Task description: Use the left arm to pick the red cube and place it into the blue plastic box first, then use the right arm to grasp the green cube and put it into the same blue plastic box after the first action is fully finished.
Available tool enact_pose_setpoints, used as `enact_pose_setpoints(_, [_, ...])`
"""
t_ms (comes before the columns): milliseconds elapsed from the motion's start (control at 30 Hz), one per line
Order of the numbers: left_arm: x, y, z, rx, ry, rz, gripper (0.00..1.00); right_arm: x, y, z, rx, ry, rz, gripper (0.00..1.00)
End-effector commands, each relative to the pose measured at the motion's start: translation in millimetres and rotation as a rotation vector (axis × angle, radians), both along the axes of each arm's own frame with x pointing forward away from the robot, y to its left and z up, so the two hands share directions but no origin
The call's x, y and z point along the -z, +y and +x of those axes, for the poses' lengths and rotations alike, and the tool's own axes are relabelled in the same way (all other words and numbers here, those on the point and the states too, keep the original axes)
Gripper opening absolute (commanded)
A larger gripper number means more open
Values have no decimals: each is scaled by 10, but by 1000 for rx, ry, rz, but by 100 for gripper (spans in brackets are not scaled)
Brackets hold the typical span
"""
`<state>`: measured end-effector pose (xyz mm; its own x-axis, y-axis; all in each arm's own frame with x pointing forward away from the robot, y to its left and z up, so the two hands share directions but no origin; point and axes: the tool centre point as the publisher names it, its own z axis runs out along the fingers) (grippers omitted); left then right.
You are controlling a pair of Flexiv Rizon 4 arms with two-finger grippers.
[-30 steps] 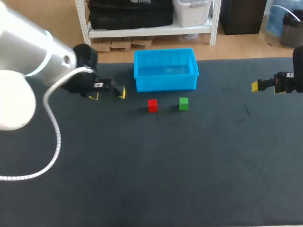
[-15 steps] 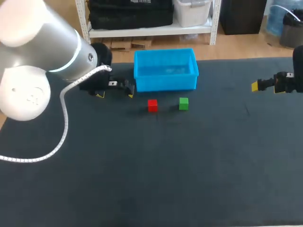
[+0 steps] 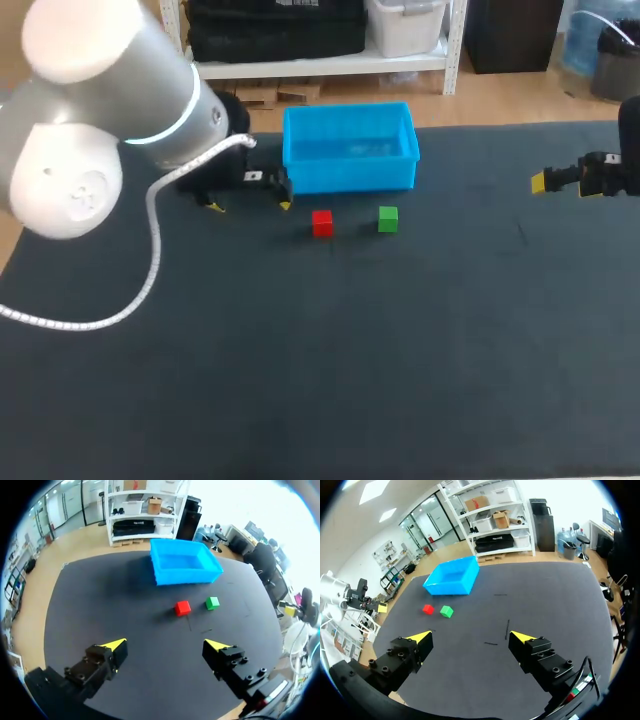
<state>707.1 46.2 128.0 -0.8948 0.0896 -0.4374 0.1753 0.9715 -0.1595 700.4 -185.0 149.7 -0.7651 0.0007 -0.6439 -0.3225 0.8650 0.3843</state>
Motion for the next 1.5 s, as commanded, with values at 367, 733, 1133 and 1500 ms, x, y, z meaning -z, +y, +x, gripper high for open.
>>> enact_pose_setpoints(367, [122, -475, 382, -108, 205, 152, 100, -1, -1, 1, 0, 1, -1, 100])
enact_pose_setpoints(733, [322, -515, 481, -152, 257, 177, 100, -1, -1, 1, 0, 1, -1, 100])
enact_pose_setpoints(1133, [608, -696, 568, -153, 271, 118, 100, -1, -1, 1, 0, 1, -1, 100])
enact_pose_setpoints(1500, [820, -787, 773, -193, 263, 108, 100, -1, -1, 1, 0, 1, -1, 100])
